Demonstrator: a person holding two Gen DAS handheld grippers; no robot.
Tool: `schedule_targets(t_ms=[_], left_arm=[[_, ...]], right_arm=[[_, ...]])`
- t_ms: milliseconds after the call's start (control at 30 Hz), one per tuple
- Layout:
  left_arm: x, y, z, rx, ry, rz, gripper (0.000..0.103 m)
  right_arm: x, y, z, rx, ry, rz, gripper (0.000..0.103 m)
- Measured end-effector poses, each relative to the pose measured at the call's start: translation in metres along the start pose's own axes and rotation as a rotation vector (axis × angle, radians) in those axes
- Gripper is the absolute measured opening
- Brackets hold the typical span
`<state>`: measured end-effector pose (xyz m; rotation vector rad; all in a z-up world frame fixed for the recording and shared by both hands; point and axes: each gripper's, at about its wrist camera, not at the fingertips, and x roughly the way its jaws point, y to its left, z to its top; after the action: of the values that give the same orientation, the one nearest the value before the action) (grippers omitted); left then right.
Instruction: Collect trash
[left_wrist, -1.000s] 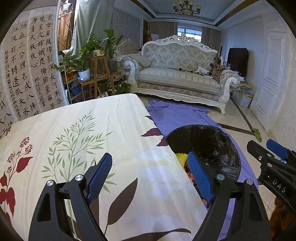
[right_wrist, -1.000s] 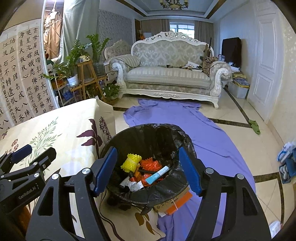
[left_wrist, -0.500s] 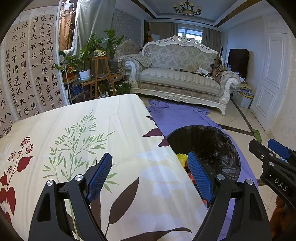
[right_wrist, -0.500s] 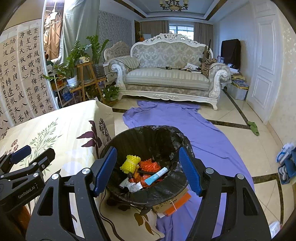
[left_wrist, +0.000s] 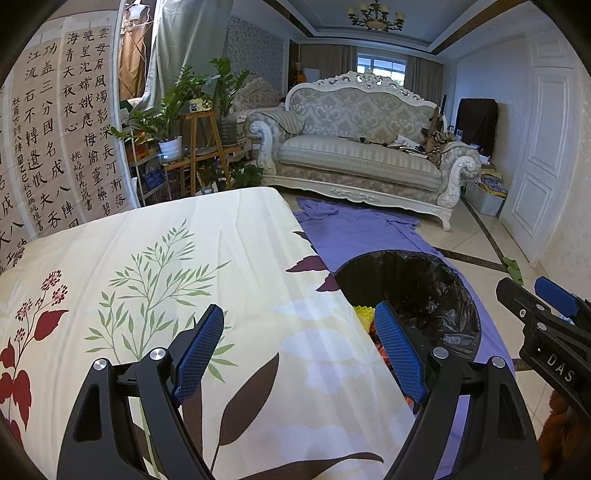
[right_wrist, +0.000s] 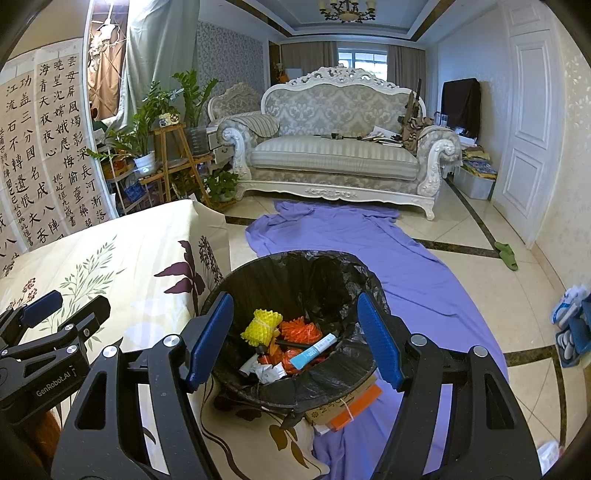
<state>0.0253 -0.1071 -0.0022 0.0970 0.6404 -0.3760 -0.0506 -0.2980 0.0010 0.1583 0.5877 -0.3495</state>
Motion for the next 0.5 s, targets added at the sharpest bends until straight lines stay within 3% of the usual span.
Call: schedule_targets(t_ms=[500], left_arm=[[-0.0005, 0.001, -0.0002, 0.001, -0.001, 0.0, 0.081]], right_arm=[[-0.0015, 0.0, 0.0019, 0.0, 0.0, -0.001, 0.068]])
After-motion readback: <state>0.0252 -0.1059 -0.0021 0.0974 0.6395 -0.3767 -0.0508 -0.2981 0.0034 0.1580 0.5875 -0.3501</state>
